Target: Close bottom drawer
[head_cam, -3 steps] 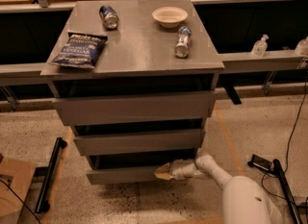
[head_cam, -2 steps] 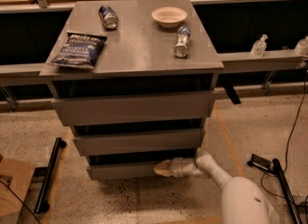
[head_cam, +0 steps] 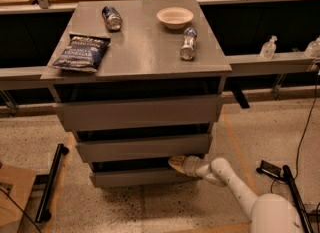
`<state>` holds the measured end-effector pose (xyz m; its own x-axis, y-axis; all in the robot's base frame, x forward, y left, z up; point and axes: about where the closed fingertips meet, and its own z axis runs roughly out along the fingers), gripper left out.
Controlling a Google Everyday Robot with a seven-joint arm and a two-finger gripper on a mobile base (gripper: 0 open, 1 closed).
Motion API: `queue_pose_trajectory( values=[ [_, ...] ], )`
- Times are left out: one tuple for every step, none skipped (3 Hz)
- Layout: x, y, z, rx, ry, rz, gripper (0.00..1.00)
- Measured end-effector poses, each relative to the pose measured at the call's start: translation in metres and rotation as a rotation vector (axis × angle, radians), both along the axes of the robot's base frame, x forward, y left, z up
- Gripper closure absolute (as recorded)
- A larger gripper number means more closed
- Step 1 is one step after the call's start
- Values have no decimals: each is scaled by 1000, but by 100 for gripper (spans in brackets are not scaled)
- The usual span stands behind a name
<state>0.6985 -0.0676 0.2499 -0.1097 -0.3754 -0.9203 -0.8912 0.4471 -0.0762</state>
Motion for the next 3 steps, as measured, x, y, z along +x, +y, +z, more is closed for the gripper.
queue_pose_trajectory(
  values=[
    [-9, 14, -9, -33, -2, -20, 100],
    [-16, 16, -8, -52, 54, 40, 100],
    [-43, -1, -12, -58, 181, 83, 100]
  ],
)
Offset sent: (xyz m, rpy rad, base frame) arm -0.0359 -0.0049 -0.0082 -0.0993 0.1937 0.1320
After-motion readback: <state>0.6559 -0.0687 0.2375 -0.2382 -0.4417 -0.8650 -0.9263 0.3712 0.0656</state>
